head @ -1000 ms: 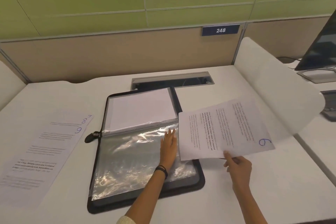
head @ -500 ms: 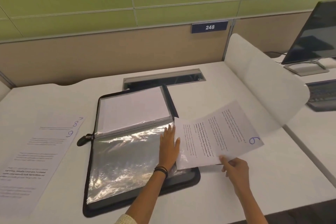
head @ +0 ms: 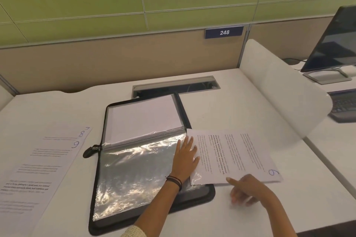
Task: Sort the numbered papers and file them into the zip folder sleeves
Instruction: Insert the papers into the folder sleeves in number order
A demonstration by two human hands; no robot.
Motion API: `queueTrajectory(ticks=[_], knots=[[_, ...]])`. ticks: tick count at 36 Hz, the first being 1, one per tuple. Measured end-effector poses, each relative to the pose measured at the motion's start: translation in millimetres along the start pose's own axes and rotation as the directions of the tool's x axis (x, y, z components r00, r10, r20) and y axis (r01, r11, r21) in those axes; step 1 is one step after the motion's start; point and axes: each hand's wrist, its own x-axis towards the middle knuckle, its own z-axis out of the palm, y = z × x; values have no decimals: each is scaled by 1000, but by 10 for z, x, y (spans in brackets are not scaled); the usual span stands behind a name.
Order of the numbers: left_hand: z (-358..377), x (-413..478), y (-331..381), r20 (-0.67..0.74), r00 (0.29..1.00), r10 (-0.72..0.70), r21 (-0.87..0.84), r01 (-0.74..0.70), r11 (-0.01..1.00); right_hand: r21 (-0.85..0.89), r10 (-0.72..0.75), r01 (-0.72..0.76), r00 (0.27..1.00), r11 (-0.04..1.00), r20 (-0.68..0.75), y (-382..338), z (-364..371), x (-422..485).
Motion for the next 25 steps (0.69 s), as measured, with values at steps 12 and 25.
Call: queueTrajectory(ticks=[12,25], knots=[[-70,35,14,30,995,-98,-326,102,940,-204,-641,608,712,767,-287,-391,336,622],[4,36,117,-31,970,-239,-373,211,903,-532,-682,561,731,634,-41,-580,527,1282]])
